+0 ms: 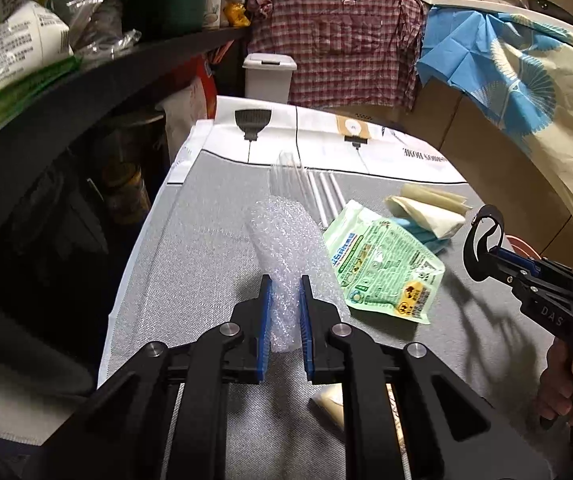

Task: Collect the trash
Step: 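Grasp the bubble wrap with the left gripper while the right lifts the black band, then carry the bubble wrap and black band over the pink bin with both grippers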

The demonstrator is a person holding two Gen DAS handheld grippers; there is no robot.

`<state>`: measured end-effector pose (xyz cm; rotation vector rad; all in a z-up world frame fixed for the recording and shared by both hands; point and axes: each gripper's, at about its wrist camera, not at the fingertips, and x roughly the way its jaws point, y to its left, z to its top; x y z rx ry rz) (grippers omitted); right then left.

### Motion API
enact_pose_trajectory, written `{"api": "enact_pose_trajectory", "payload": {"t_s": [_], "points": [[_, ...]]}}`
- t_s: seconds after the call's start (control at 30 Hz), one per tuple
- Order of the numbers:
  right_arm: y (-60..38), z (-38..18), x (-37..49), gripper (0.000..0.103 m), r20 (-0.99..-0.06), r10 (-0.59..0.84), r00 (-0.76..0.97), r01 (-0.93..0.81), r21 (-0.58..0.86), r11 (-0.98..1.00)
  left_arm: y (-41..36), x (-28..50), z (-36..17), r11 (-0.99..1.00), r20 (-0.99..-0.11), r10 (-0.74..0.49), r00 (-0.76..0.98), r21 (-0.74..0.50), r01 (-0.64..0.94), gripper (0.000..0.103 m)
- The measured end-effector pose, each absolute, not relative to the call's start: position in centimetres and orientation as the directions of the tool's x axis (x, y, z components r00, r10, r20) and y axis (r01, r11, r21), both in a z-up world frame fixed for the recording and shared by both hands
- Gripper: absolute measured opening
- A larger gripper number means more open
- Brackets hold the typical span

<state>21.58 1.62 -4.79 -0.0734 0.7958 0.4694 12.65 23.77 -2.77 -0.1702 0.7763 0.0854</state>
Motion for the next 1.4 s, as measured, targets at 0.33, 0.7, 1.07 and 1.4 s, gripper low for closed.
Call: {"api": "enact_pose_trajectory", "payload": {"t_s": [0.33,0.7,1.07,1.4], "points": [[1.1,-2.4,19.5,0.024,-0.670,0.396,0.628,-0.443,0.112,0.890,22.3,10.7,-1.1,0.988,-0.671,0.026,0.741,-0.093,-0.120,0.013],[-0.3,0.6,17.0,0.024,-0.633,0.398,0.664,-0.435,0.106,0.894,20.1,8.5,1.6,0.992,-0.619,0.017,0.785,-0.087,-0.090,0.013],[-2.7,5.0,13.9,0.024,-0.596,0.395,0.699,-0.422,0.102,0.901,17.8,6.7,3.8,0.994,-0.581,-0.015,0.814,-0.097,-0.051,0.013],[-6.5,9.4,12.6,0.024,-0.578,0.357,0.734,-0.377,0.091,0.922,15.0,6.1,5.1,0.994,-0.559,-0.054,0.828,-0.109,-0.009,0.013]]}}
